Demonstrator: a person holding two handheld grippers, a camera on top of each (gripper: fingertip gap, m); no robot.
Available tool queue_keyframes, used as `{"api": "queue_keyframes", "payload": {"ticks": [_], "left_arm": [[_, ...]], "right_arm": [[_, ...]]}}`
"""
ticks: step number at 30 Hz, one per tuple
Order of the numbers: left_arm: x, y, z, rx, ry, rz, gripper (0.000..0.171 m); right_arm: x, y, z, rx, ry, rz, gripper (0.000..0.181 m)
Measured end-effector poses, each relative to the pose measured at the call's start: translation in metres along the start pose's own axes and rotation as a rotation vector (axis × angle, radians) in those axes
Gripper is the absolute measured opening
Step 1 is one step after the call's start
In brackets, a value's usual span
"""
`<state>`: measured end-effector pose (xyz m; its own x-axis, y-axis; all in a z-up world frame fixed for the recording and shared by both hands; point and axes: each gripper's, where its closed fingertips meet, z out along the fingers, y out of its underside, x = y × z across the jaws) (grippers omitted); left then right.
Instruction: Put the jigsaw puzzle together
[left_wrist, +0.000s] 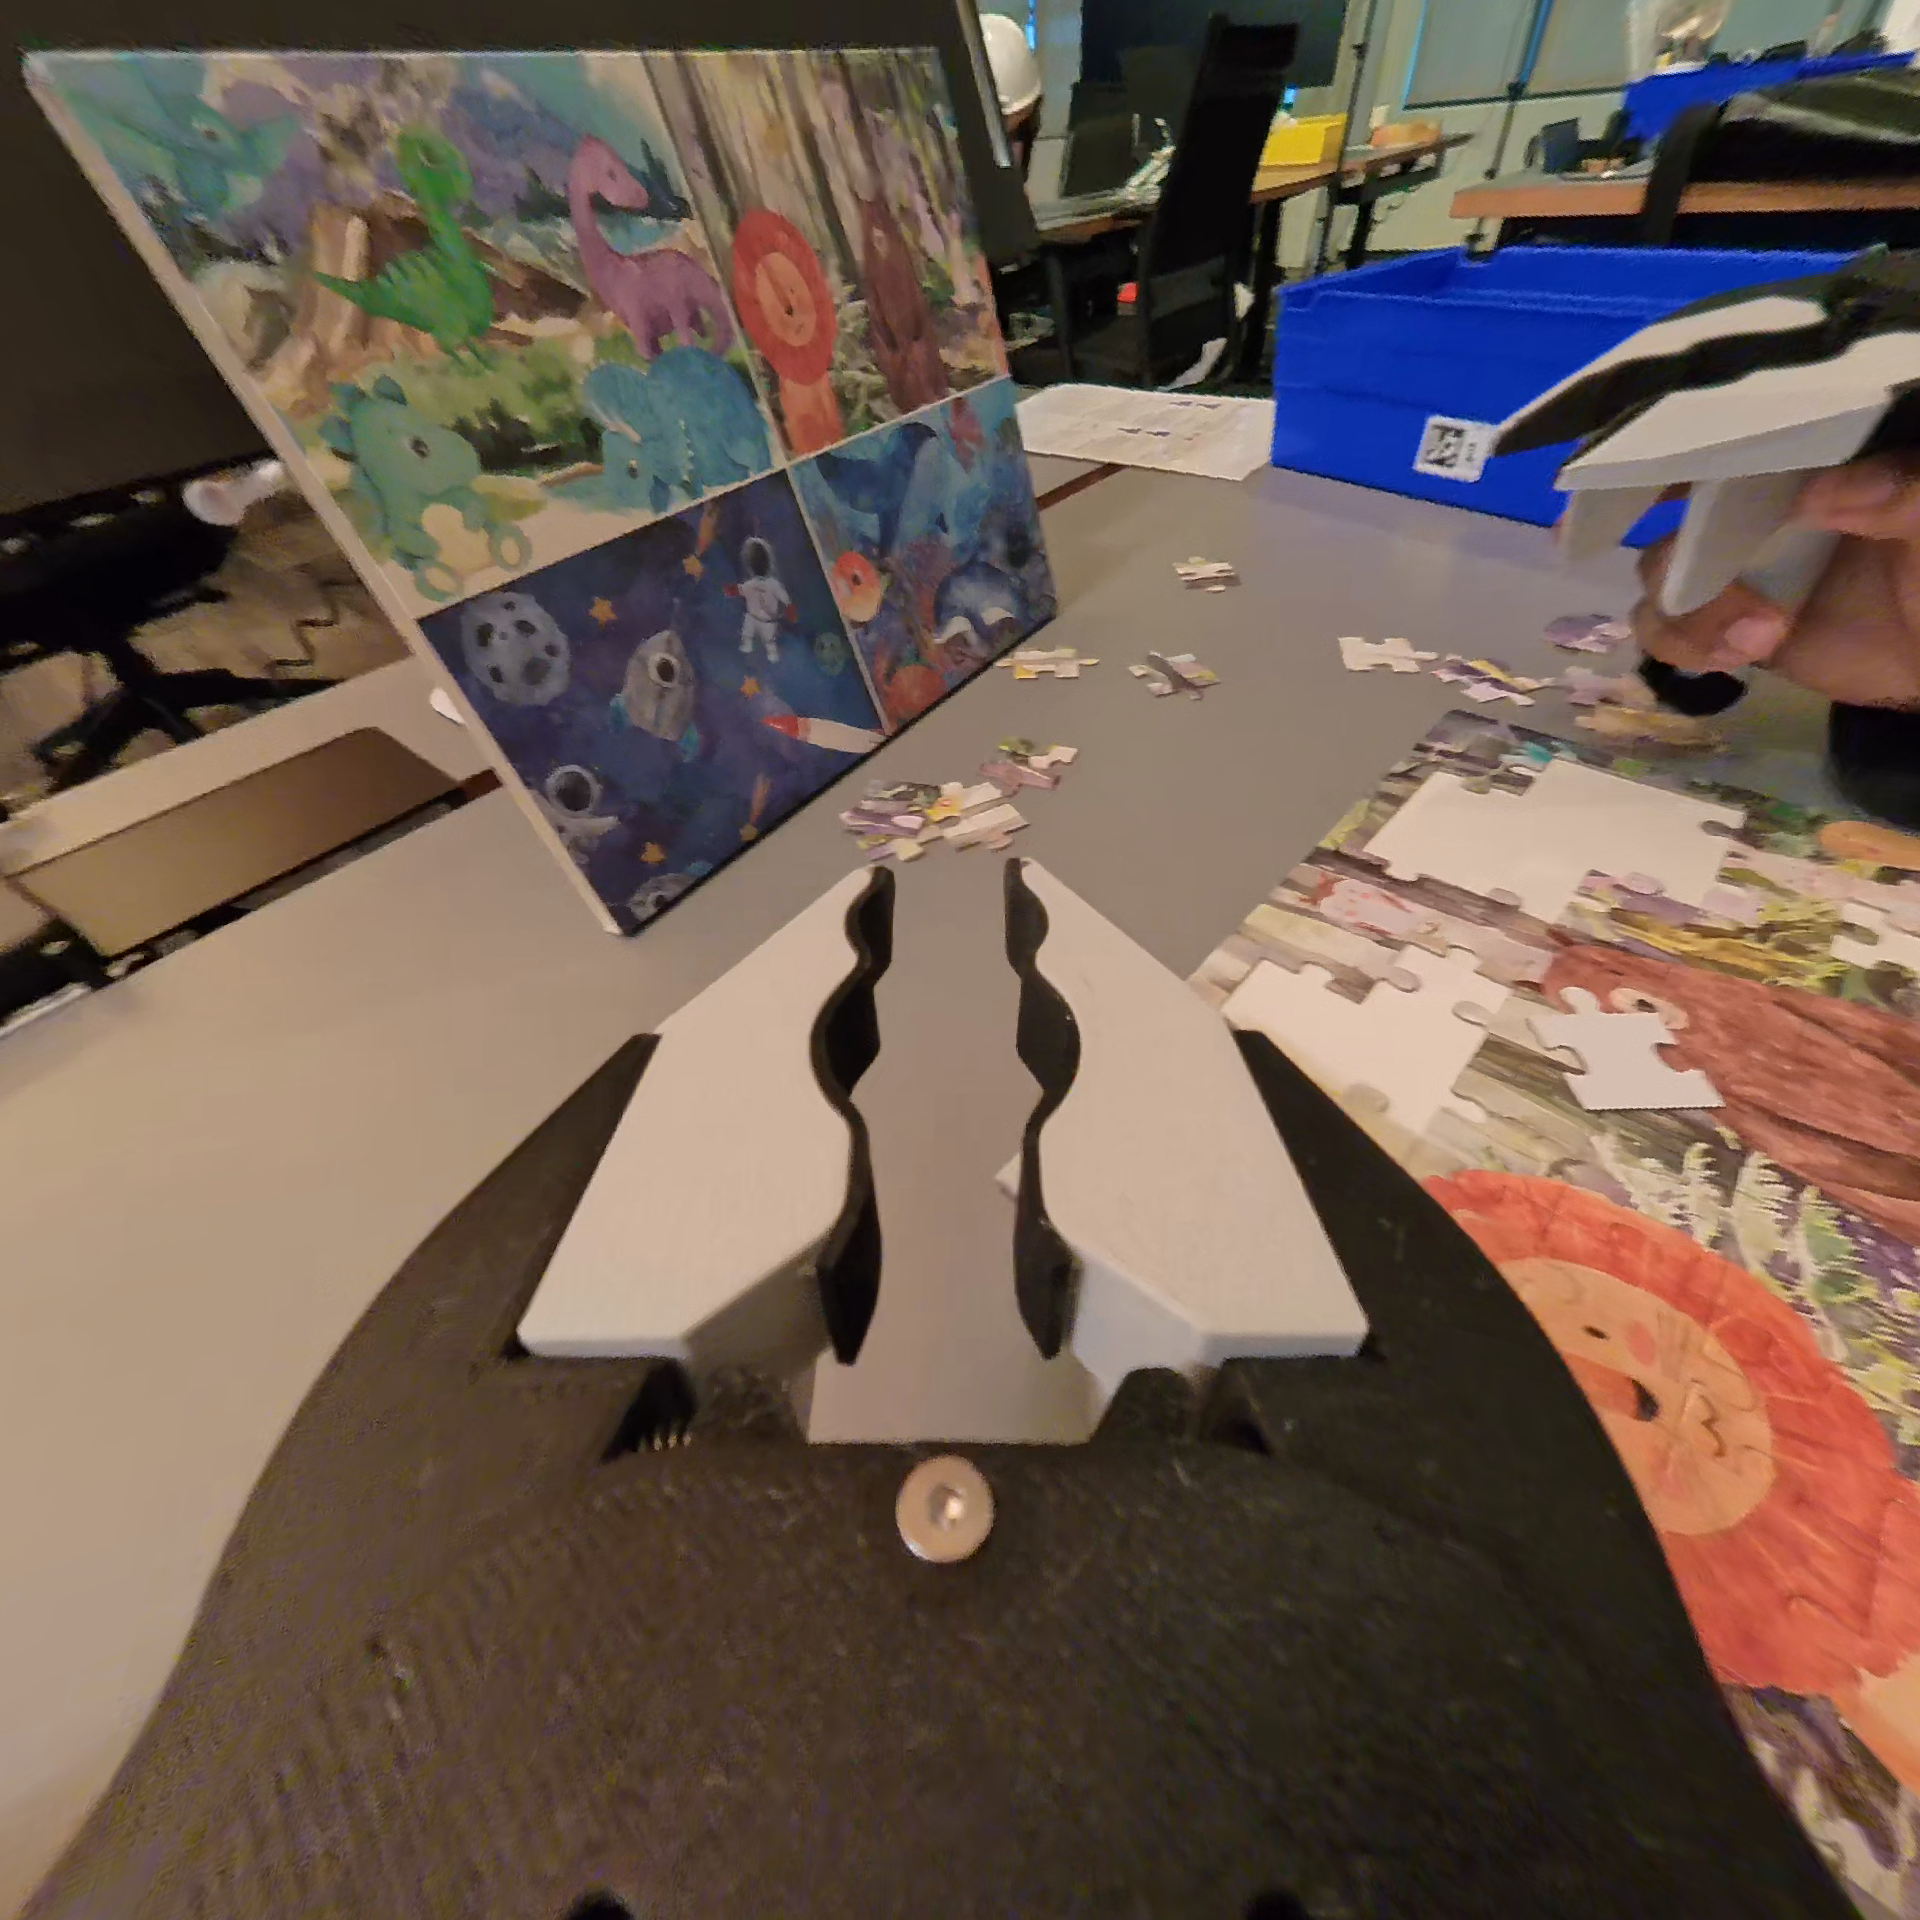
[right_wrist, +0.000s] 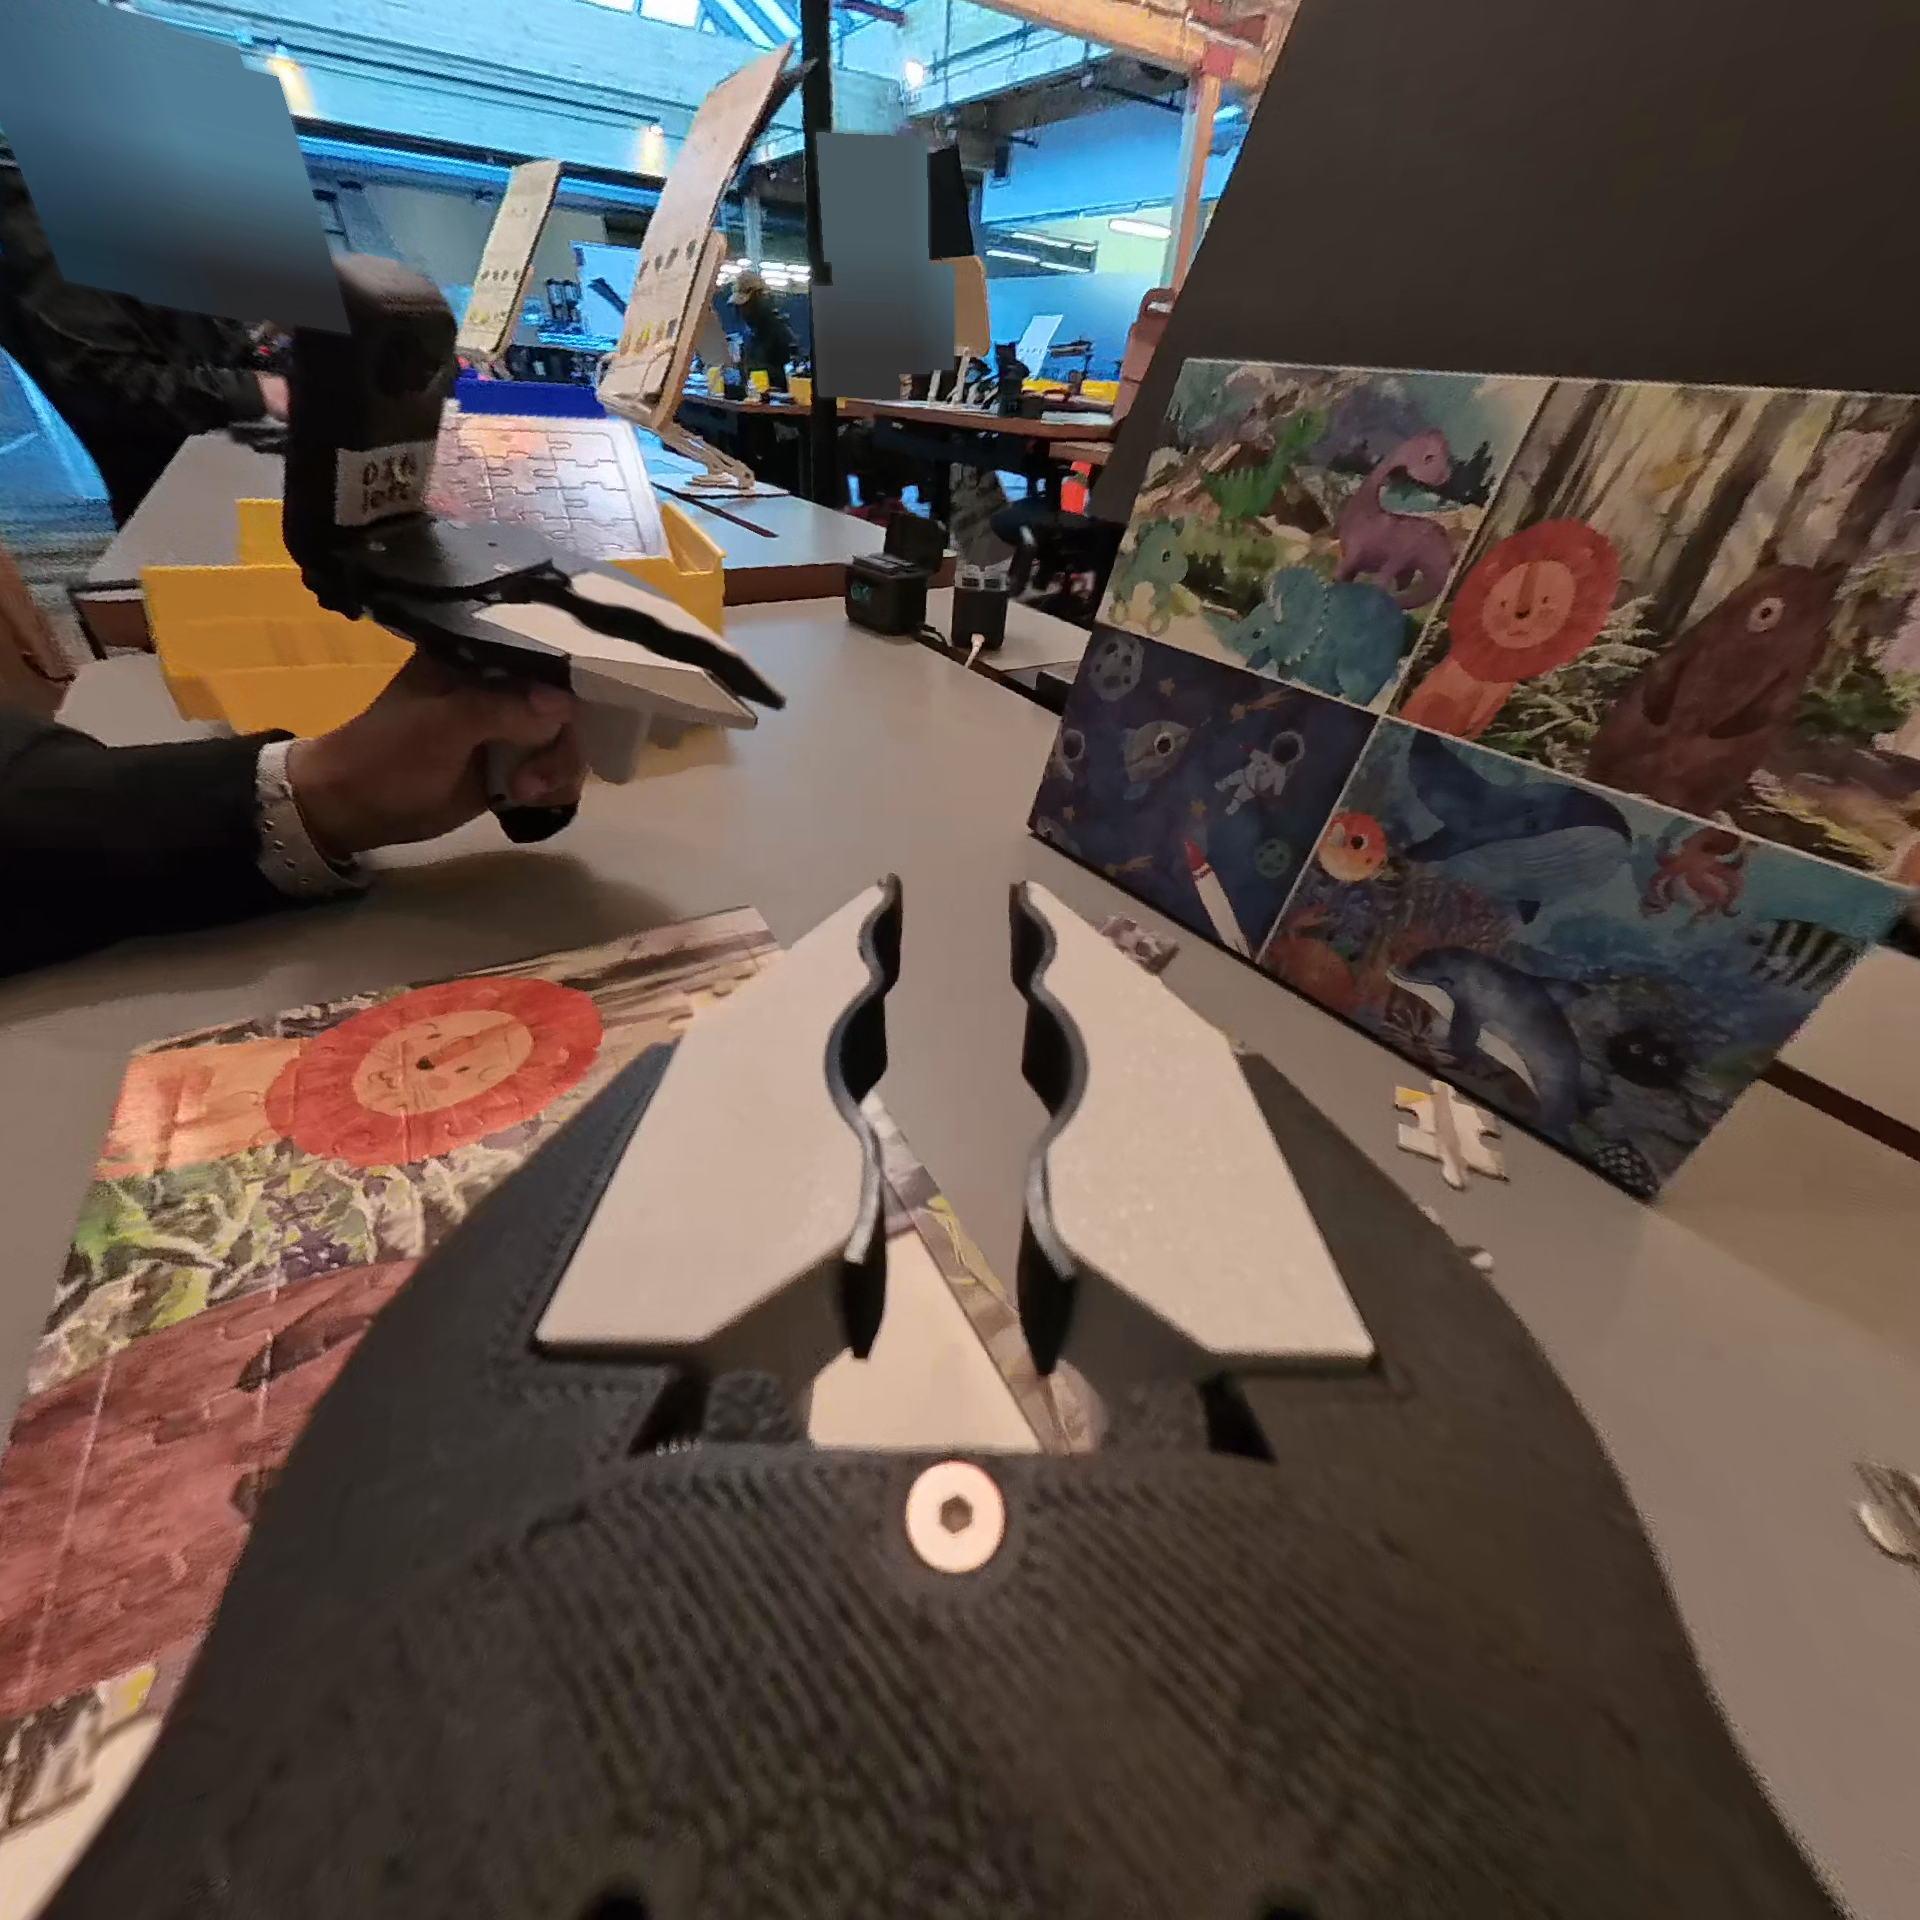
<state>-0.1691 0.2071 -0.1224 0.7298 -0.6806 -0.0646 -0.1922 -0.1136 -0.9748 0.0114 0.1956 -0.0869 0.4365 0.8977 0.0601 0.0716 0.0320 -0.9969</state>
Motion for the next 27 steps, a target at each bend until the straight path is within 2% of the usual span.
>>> {"api": "queue_keyframes", "payload": {"ticks": [7,10,15,27], "left_arm": [[0.015,-0.003,0.006,0.002,0.07,-0.042,0.019],[0.017,-0.001,0.009,-0.013,0.081,-0.038,0.018],[0.018,0.002,0.011,-0.029,0.081,-0.028,0.017],[0.012,0.004,0.01,-0.039,0.071,-0.029,0.016]], "right_arm": [[0.001,-0.024,0.022,-0.02,-0.056,-0.119,0.02],[-0.006,-0.015,0.029,-0.04,-0.095,-0.133,0.02],[-0.016,0.012,0.022,-0.083,-0.116,-0.126,0.017],[-0.019,0.018,0.024,-0.081,-0.135,-0.084,0.018]]}}
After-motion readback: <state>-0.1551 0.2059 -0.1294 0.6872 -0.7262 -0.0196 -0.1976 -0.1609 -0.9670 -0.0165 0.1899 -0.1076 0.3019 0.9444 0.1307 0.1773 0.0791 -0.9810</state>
